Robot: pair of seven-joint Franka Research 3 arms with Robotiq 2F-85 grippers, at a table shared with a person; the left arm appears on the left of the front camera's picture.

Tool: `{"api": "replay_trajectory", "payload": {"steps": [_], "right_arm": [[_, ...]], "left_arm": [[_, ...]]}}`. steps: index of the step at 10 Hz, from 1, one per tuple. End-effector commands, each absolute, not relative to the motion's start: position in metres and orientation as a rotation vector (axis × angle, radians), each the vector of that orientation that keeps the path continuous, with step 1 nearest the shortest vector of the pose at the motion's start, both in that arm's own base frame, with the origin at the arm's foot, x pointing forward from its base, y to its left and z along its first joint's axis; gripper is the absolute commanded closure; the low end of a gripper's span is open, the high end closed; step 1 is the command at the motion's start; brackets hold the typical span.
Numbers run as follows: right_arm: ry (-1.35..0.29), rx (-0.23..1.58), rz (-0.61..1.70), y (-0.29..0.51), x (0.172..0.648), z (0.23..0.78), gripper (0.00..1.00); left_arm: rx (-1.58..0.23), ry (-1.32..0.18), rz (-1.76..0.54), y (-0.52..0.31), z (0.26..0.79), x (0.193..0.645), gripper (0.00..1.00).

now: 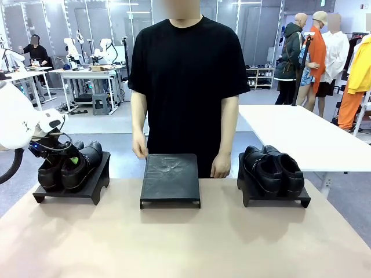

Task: Place the shoes on the stand as instructed by the person.
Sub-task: Pick up another pair of Shoes and place it on the Shoes Stand indicated by the person.

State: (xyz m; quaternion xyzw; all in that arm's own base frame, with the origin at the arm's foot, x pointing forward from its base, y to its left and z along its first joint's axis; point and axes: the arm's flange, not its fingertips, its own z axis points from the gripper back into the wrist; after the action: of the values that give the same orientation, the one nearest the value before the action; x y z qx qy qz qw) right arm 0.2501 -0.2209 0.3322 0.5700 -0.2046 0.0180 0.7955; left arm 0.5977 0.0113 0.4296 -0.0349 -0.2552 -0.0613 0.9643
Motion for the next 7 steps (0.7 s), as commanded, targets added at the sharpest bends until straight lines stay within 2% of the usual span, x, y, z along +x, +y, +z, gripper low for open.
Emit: {"api": "replay_trajectory", "payload": {"steps": [1,7], "right_arm": [[-0.426,1.227,0.032,-0.2199,0.2465,0.3353,0.11],[-0.426,1.227,0.032,-0.2199,0.2465,0.3353,0.11]], "left_arm": [[-0.065,-0.533,-0.118,0.0138,0.4290,0.6017,0.00],[-0.065,-0.533,-0.118,0.0138,0.4290,0.6017,0.00]]}}
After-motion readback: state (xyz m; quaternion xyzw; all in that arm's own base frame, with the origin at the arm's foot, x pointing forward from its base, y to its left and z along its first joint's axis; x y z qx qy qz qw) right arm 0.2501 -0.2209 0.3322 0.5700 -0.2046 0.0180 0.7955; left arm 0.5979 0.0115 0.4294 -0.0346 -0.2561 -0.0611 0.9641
